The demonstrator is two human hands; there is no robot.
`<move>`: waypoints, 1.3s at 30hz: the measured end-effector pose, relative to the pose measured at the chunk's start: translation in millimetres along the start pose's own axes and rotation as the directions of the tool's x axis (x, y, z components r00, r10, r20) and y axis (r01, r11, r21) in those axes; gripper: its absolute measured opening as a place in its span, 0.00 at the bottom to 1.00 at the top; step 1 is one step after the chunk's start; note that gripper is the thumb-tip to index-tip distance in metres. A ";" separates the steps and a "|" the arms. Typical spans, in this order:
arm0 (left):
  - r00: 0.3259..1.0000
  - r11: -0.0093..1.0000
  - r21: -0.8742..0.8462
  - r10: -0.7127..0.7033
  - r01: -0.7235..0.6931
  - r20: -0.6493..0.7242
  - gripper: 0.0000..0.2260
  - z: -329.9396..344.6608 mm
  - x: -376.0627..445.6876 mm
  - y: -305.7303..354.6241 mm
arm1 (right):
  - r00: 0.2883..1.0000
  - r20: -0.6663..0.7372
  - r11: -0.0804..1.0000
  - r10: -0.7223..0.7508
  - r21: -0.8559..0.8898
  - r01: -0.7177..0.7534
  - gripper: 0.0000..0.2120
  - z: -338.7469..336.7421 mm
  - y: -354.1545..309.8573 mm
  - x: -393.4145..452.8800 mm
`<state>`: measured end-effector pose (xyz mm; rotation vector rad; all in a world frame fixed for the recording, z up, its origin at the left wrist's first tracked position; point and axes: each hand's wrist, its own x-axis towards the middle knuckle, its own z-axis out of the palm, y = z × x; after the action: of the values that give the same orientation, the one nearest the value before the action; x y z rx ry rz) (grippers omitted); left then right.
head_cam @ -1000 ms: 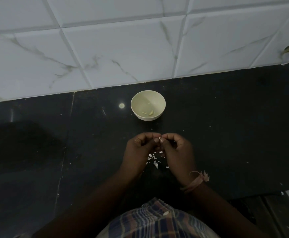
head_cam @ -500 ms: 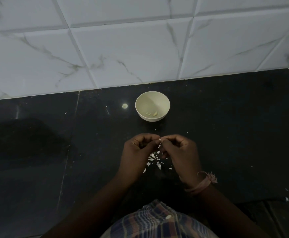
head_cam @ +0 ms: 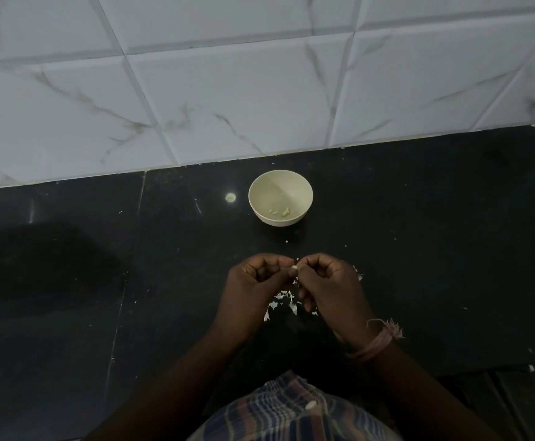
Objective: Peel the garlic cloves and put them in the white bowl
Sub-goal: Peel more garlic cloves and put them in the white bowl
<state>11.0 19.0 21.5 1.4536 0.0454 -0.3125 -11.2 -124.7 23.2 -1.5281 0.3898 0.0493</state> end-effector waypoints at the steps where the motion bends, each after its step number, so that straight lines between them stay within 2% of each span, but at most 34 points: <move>1: 1.000 1.000 0.013 0.003 -0.003 -0.001 0.05 -0.7 0.0 0.5 | 1.000 0.005 1.000 -0.001 -0.003 0.001 0.04 -0.8 0.2 0.1; 5: 1.000 1.000 0.016 -0.008 0.008 0.007 0.05 -3.0 0.5 -2.4 | 0.999 0.032 1.000 0.003 -0.016 -0.003 0.05 -1.5 3.8 0.5; 15: 0.998 0.998 0.055 0.005 -0.002 -0.055 0.05 -3.9 4.0 -12.8 | 1.000 -0.004 0.999 0.006 -0.035 -0.006 0.04 5.0 8.4 2.6; 18: 0.999 0.999 0.024 -0.042 0.042 -0.012 0.07 1.2 1.9 -8.2 | 0.999 -0.033 0.998 -0.005 -0.061 0.003 0.04 6.9 11.8 4.0; 24: 0.983 0.961 -0.210 -0.181 0.178 0.007 0.08 5.0 1.9 -12.6 | 0.999 -0.030 0.995 -0.013 -0.104 0.010 0.04 6.6 14.3 4.8; 30: 0.941 0.832 -0.451 -0.332 0.324 0.065 0.11 4.5 3.9 -20.2 | 0.993 -0.113 0.993 0.028 -0.111 -0.040 0.05 3.5 21.2 9.3; 34: 0.924 0.783 -0.510 -0.376 0.355 0.066 0.09 2.6 2.9 -22.2 | 0.993 -0.115 0.993 0.010 -0.117 -0.023 0.04 1.2 23.0 8.8; 37: 0.925 0.800 -0.498 -0.381 0.335 0.010 0.07 1.7 4.9 -24.0 | 0.995 -0.102 0.991 -0.016 -0.136 0.002 0.08 5.8 20.7 5.9; 39: 0.932 0.823 -0.475 -0.363 0.312 -0.018 0.08 0.8 6.6 -24.5 | 0.992 -0.113 0.985 -0.055 -0.167 0.035 0.06 8.6 21.5 5.0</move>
<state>11.4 14.9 -3.5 0.9724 0.4456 -0.4772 -10.5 -116.2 1.1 -1.7079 0.4538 -0.0452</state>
